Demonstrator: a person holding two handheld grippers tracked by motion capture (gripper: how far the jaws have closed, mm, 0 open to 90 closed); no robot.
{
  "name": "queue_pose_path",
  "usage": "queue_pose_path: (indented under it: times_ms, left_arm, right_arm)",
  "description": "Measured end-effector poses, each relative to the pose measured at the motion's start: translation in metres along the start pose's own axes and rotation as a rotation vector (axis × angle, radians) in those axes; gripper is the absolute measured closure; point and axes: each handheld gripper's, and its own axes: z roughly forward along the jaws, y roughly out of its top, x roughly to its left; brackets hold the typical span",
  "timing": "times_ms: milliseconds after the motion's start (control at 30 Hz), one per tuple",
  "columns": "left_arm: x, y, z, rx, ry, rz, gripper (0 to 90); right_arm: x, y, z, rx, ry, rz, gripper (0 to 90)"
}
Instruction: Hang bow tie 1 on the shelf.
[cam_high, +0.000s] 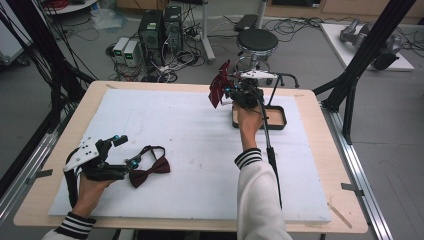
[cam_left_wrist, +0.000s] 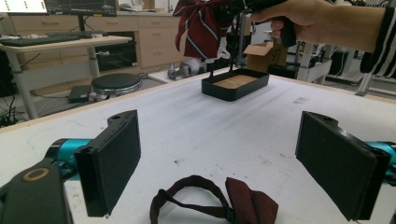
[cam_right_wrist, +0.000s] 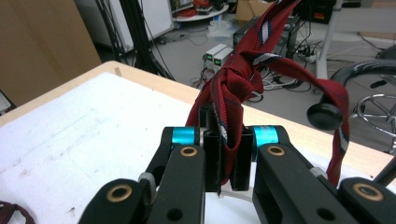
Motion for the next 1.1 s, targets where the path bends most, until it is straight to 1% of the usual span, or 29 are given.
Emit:
queue_pose_path:
  times_ms: [100, 233, 300, 367, 400, 433, 467, 533, 600, 700, 800, 833, 867, 933, 967, 1000, 1067, 1100]
  left_arm:
    - [0.000, 0.000, 0.000, 0.000, -0.001, 0.002, 14.5]
    - [0.000, 0.000, 0.000, -0.003, -0.001, -0.001, 14.5]
    - [0.000, 0.000, 0.000, -0.002, -0.003, 0.003, 14.5]
    - [-0.001, 0.000, 0.000, -0.003, -0.003, 0.002, 14.5]
    - [-0.001, 0.000, 0.000, -0.004, -0.004, 0.001, 14.5]
    - [-0.001, 0.000, 0.001, -0.004, -0.006, 0.002, 14.5]
    - [-0.001, 0.000, 0.001, -0.002, -0.006, 0.001, 14.5]
    - [-0.002, 0.000, 0.002, 0.000, -0.009, 0.003, 14.5]
    - [-0.003, 0.000, 0.002, 0.001, -0.010, 0.003, 14.5]
    - [-0.003, 0.000, 0.002, 0.002, -0.010, 0.003, 14.5]
    - [-0.003, 0.000, 0.003, 0.004, -0.011, 0.004, 14.5]
    - [-0.003, 0.000, 0.003, 0.003, -0.010, 0.003, 14.5]
    - [-0.003, 0.000, 0.003, 0.003, -0.011, 0.002, 14.5]
    - [-0.003, 0.000, 0.003, 0.005, -0.012, 0.004, 14.5]
    - [-0.004, 0.000, 0.003, 0.004, -0.013, 0.003, 14.5]
    - [-0.004, 0.000, 0.003, 0.003, -0.012, 0.003, 14.5]
    - [-0.004, 0.000, 0.003, 0.000, -0.012, 0.003, 14.5]
    - [-0.004, 0.000, 0.003, 0.001, -0.012, 0.002, 14.5]
  right_arm:
    - [-0.002, -0.001, 0.000, 0.011, 0.007, -0.002, 86.9]
    - [-0.003, -0.003, 0.000, 0.045, 0.013, 0.003, 86.9]
    - [-0.005, -0.004, -0.001, 0.052, 0.018, 0.002, 86.9]
    - [-0.005, -0.009, -0.002, 0.019, 0.013, -0.009, 86.9]
    - [-0.007, -0.012, -0.002, 0.019, 0.013, -0.003, 86.9]
    - [-0.010, -0.016, -0.002, 0.033, 0.018, 0.014, 86.9]
    - [-0.011, -0.019, -0.002, 0.040, 0.019, 0.019, 86.9]
    - [-0.014, -0.024, -0.003, 0.038, 0.023, 0.012, 86.9]
    - [-0.016, -0.029, -0.003, 0.047, 0.022, 0.009, 86.9]
    - [-0.019, -0.035, -0.005, 0.046, 0.033, 0.002, 86.7]
    - [-0.021, -0.040, -0.005, 0.064, 0.042, 0.000, 86.6]
    - [-0.022, -0.041, -0.006, 0.058, 0.045, -0.007, 86.7]
    - [-0.022, -0.041, -0.006, 0.056, 0.048, -0.001, 86.7]
    - [-0.022, -0.043, -0.006, 0.058, 0.048, -0.009, 86.7]
    - [-0.022, -0.044, -0.007, 0.061, 0.048, -0.002, 86.6]
    - [-0.023, -0.044, -0.007, 0.060, 0.049, -0.005, 86.5]
    - [-0.023, -0.046, -0.008, 0.056, 0.050, -0.004, 85.4]
    - [-0.024, -0.046, -0.008, 0.051, 0.052, -0.009, 83.3]
